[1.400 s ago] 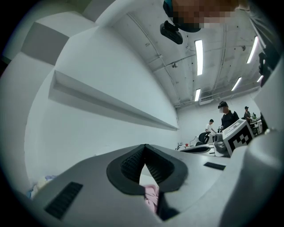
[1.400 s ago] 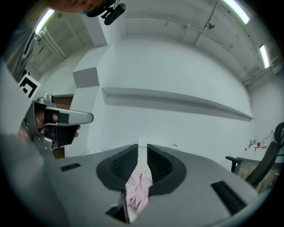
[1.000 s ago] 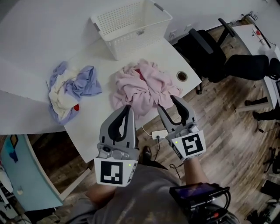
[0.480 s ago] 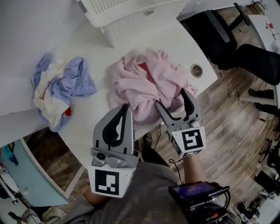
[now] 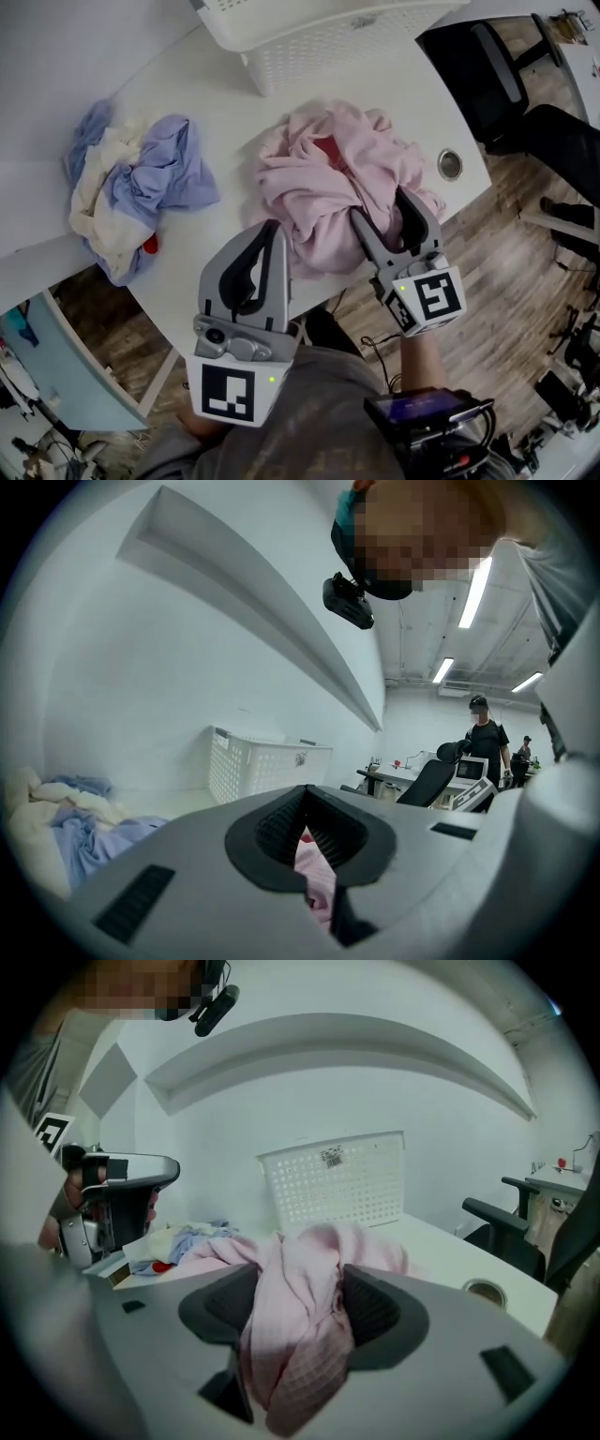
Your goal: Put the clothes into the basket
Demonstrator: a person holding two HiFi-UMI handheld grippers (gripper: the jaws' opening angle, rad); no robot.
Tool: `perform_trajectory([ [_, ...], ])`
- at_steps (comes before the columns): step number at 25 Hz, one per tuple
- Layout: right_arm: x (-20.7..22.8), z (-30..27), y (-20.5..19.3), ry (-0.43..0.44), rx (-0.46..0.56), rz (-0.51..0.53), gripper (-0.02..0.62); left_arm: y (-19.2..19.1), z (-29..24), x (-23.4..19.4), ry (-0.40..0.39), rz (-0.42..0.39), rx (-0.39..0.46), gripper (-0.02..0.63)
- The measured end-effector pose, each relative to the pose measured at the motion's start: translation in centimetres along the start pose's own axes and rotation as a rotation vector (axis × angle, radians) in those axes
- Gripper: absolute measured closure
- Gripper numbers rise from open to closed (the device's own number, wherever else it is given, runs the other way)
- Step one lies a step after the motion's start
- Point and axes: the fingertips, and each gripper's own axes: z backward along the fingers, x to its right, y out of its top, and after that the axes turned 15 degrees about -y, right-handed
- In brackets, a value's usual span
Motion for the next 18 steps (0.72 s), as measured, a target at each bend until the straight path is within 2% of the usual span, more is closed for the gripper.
perform_trajectory([
  [7,-0.5,0.1,0.9,-0.025,0.036,0.091,0.436,0.2,0.4,-0.6,0.018,0.008,0.008,0.598],
  [10,-0.9,0.7,1.5,-0.046,0.072,0.148,0.519,0.5,0.7,-0.5,0.026,0.005,0.018,0.598],
  [18,-1.3,2.1,2.2,-0.046,0.102,0.119,0.537,0.8,1.6,0.3,0.034,-0.02,0.022,0.598],
])
